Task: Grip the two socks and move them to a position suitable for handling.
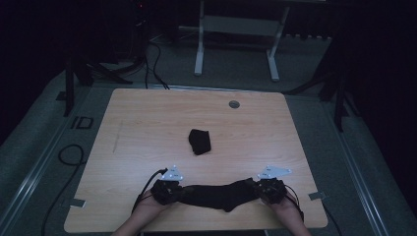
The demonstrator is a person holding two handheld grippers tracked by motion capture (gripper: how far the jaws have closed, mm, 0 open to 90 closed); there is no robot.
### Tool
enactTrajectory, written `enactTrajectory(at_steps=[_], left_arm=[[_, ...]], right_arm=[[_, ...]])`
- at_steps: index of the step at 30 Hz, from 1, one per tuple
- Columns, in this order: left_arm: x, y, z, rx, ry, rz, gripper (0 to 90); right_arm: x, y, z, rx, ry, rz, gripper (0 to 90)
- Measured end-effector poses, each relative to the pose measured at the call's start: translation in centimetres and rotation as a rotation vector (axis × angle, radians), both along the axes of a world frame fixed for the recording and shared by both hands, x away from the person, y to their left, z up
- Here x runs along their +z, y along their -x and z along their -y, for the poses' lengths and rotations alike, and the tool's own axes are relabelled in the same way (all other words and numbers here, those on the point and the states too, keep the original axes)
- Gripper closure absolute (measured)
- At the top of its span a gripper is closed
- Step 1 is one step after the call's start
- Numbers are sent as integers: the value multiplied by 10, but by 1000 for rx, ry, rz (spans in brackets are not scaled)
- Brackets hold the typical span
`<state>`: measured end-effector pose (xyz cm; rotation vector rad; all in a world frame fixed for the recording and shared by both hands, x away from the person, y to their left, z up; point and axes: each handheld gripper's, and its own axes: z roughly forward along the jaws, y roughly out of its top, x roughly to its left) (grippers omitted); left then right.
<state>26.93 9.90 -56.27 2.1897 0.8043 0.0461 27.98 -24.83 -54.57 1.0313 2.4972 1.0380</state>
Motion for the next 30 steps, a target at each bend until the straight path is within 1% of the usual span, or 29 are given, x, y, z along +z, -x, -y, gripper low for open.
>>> enactTrajectory(at_steps=[1, 2, 3, 4, 5, 6, 10, 11, 14, 19, 21, 22, 23, 24, 25, 26, 27, 28, 29, 30], left_arm=[[-2, -2, 1, 0, -22, 3, 897], [-4, -3, 1, -1, -26, 12, 897], [-4, -5, 0, 5, -19, 9, 898], [-4, -6, -1, 11, -28, 18, 897], [-4, -8, -2, 16, -27, 17, 897], [-4, -9, -3, 18, -20, 5, 897], [-4, -4, -5, 9, -30, 22, 897], [-4, -3, -6, 7, -29, 16, 897], [-5, 0, -8, 7, -17, 8, 897], [-6, 2, -10, 13, 5, -7, 897], [-6, 2, -11, 12, 6, -14, 896], [-5, 2, -12, 2, 16, -16, 894], [-4, 2, -13, -16, 40, -18, 849], [-3, 3, -15, -32, 54, -14, 791], [0, 3, -16, -31, 55, -4, 752], [3, 4, -18, -29, 64, 16, 689], [6, 5, -20, -24, 77, 34, 626], [9, 6, -22, -12, 78, 51, 585], [11, 6, -26, -4, 88, 61, 556], [13, 6, -30, 1, 103, 74, 508]], right_arm=[[-3, -1, 0, -7, 10, -7, 896], [-7, -2, 0, -11, 17, -16, 896], [-11, -2, 0, -17, 24, -25, 895], [-13, 0, 1, -32, 0, -19, 896], [-14, 1, 2, -44, -9, -22, 896], [-13, 2, 2, -49, -5, -26, 895], [-13, 11, 1, -54, 0, -34, 895], [-12, 14, 0, -51, 7, -30, 895], [-13, 19, 0, -56, 9, -25, 893], [-12, 18, 0, -51, 9, -35, 885], [-11, 17, 1, -47, -19, -62, 869], [-9, 18, 2, -44, -27, -58, 857], [-5, 19, 1, -36, -35, -47, 839], [0, 19, 1, -32, -46, -30, 826], [7, 18, 1, -35, -61, -10, 804], [14, 16, 1, -35, -78, 7, 776], [22, 13, 0, -36, -89, 26, 770], [29, 8, -2, -36, -97, 45, 761], [36, 3, -5, -35, -105, 58, 736], [42, -3, -9, -31, -112, 68, 704]])
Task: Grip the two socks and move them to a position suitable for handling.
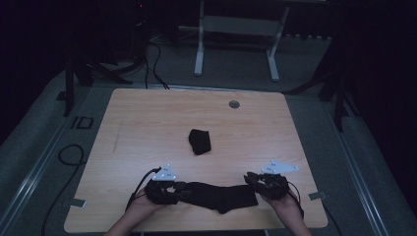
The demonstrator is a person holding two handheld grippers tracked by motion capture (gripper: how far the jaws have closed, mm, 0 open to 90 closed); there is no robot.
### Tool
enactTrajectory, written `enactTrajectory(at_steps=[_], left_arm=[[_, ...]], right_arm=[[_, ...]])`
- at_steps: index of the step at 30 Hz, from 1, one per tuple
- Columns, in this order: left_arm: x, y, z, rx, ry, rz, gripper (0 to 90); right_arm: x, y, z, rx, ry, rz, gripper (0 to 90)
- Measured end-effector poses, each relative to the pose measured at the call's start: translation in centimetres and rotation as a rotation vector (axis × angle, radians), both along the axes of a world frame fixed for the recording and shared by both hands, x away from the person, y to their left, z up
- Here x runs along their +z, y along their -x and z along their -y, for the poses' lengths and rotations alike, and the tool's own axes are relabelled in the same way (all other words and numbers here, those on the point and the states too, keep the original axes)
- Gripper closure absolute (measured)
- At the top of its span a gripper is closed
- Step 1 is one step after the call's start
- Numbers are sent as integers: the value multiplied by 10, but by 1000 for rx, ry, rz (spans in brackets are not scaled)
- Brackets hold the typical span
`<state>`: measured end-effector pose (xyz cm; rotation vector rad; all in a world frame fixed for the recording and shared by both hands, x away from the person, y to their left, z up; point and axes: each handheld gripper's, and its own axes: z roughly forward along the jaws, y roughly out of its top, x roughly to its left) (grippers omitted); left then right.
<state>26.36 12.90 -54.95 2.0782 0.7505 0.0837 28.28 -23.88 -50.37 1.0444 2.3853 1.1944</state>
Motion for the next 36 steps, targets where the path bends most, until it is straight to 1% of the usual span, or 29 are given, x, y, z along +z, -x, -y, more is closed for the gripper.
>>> enactTrajectory(at_steps=[1, 2, 4, 5, 7, 8, 9, 10, 11, 12, 15, 17, 19, 20, 21, 22, 23, 25, 26, 28, 29, 32, 34, 36], left_arm=[[1, 0, -4, 12, 8, 4, 478], [2, 0, -8, 18, 14, -2, 471], [2, 3, -15, 31, 26, -1, 409], [2, 4, -18, 41, 27, 3, 405], [-1, 7, -23, 57, 33, -2, 371], [-2, 8, -25, 64, 36, 1, 367], [-4, 9, -27, 73, 43, 2, 347], [-5, 10, -28, 82, 46, -3, 343], [-6, 10, -29, 89, 49, -2, 343], [-7, 10, -30, 97, 54, 1, 341], [-7, 9, -32, 134, 71, 7, 334], [-7, 8, -33, 153, 74, 4, 334], [-7, 8, -34, 164, 70, 11, 334], [-7, 8, -34, 164, 70, 11, 334], [-8, 8, -34, 167, 58, 15, 334], [-8, 9, -34, 166, 61, 14, 334], [-9, 9, -34, 170, 61, 13, 334], [-10, 9, -33, 171, 59, 14, 334], [-10, 9, -34, 173, 58, 12, 334], [-10, 9, -34, 178, 61, 10, 334], [-10, 9, -35, 180, 62, 9, 334], [-8, 8, -37, 193, 72, 11, 334], [-7, 7, -37, 205, 72, 12, 335], [-7, 7, -37, 214, 75, 11, 335]], right_arm=[[6, -6, -6, 8, 2, 14, 685], [11, -13, -13, 17, 9, 32, 672], [20, -26, -28, 28, 6, 43, 627], [24, -33, -37, 44, 3, 41, 580], [27, -48, -56, 76, 18, 37, 536], [27, -56, -66, 82, 20, 34, 512], [26, -65, -76, 87, 16, 28, 511], [25, -74, -86, 97, 12, 18, 486], [23, -82, -97, 96, 23, 15, 448], [20, -91, -107, 88, 34, 12, 445], [10, -116, -134, 85, 43, -36, 445], [1, -130, -150, 95, 56, -80, 443], [-9, -140, -165, 73, 91, -89, 409], [-9, -140, -165, 73, 91, -89, 409], [-14, -145, -171, 62, 102, -103, 389], [-23, -153, -179, 28, 149, -93, 386], [-30, -159, -183, 18, 171, -92, 373], [-38, -167, -186, -8, 207, -92, 379], [-41, -169, -186, -10, 219, -94, 381], [-46, -172, -187, -25, 252, -76, 419], [-46, -172, -187, -21, 262, -65, 465], [-48, -168, -185, -32, 306, -6, 675], [-50, -167, -183, -41, 308, 18, 744], [-50, -167, -182, -44, 310, 25, 787]])
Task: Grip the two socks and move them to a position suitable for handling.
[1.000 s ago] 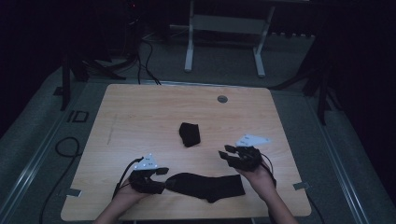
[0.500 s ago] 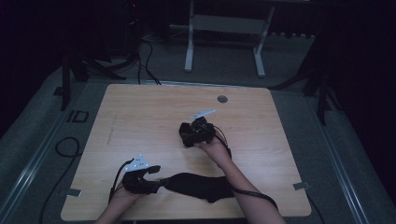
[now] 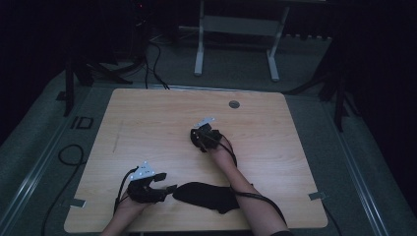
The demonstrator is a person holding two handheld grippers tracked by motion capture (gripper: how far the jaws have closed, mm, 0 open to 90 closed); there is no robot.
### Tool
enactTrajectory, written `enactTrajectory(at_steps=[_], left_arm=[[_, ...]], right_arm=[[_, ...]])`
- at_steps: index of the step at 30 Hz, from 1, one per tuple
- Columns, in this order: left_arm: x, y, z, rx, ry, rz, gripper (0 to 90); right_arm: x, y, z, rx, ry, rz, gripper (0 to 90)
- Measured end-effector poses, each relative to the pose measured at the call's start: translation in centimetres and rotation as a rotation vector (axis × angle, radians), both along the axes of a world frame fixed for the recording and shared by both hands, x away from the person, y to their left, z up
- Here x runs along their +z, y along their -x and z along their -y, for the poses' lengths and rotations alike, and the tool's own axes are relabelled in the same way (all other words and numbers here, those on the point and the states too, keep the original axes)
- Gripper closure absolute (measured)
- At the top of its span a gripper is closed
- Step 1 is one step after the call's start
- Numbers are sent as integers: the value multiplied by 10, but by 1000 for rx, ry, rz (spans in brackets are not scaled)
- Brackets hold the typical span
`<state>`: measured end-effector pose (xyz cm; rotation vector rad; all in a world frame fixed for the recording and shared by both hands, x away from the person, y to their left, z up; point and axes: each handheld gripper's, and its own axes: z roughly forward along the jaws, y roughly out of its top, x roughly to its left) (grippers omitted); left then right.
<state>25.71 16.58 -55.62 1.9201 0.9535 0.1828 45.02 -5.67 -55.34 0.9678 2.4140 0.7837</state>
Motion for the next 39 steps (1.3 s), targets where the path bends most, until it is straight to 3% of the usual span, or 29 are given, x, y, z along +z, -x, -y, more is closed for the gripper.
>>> enactTrajectory(at_steps=[8, 16, 22, 24, 27, 28, 29, 31, 34, 37, 39], left_arm=[[0, -3, 0, 13, 5, -12, 340], [0, -4, 0, 31, 15, -18, 341], [0, -5, 3, 24, 5, -16, 341], [0, -4, 4, 17, 4, -9, 341], [-1, -4, 4, 18, 4, -14, 341], [-1, -4, 4, 18, 4, -14, 341], [-2, -5, 3, 17, 1, -16, 341], [-2, -4, 4, 17, 0, -15, 341], [-2, -4, 4, 14, -2, -13, 341], [-1, -4, 5, 13, -5, -12, 341], [-1, -4, 5, 13, -3, -14, 341]], right_arm=[[5, 2, 7, 21, -35, -22, 827], [24, 17, 21, 57, -133, -50, 829], [21, 17, 23, 52, -135, -99, 820], [17, 17, 25, 37, -164, -105, 788], [7, 13, 24, 29, -153, -129, 625], [7, 13, 24, 29, -153, -129, 625], [3, 13, 20, 35, -139, -116, 508], [1, 15, 16, 38, -101, -88, 484], [0, 19, 9, 47, -44, -51, 511], [-1, 20, 10, 41, -26, -16, 693], [-2, 21, 11, 35, -18, 2, 746]])
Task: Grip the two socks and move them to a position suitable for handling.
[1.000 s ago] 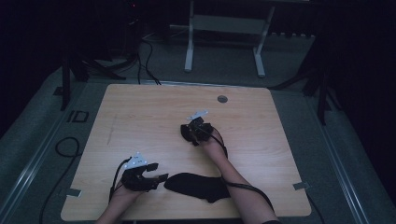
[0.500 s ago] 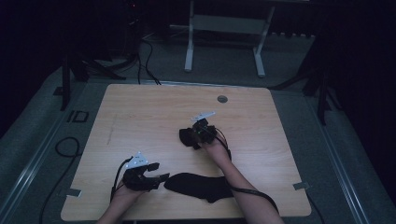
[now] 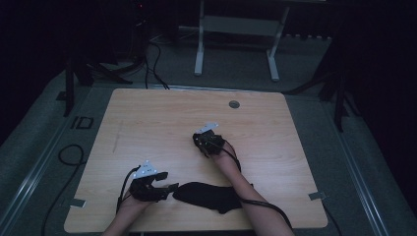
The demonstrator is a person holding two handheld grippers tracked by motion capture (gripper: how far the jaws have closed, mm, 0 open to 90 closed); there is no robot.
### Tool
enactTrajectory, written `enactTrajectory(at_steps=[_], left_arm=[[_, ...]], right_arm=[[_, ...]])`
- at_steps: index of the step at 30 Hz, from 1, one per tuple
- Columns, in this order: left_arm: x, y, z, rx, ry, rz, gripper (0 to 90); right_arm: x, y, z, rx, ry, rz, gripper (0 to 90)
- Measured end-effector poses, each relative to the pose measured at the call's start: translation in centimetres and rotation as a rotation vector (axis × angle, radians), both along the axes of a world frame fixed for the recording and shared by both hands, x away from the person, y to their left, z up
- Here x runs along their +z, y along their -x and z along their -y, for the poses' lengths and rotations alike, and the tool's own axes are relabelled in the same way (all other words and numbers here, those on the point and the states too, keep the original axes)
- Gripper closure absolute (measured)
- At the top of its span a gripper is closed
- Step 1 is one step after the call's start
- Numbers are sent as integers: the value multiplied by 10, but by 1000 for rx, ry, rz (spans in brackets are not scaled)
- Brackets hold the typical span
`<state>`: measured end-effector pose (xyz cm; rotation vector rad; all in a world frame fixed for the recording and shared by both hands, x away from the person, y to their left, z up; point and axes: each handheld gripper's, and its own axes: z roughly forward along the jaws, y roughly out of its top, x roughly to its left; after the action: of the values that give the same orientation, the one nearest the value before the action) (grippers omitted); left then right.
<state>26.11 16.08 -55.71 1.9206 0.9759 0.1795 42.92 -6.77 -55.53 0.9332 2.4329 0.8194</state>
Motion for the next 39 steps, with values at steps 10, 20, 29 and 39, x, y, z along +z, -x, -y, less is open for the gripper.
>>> enactTrajectory(at_steps=[10, 20, 29, 39], left_arm=[[1, -1, -1, 19, 21, -9, 342], [25, -2, 11, 26, 77, 34, 341], [40, -8, 39, -55, 113, 44, 342], [46, -23, 46, -132, 181, 17, 549]], right_arm=[[30, 13, 8, 43, -56, 24, 810], [65, 92, 31, 260, -105, 107, 808], [75, 140, 48, 343, -108, 143, 806], [76, 147, 47, 371, -98, 162, 805]])
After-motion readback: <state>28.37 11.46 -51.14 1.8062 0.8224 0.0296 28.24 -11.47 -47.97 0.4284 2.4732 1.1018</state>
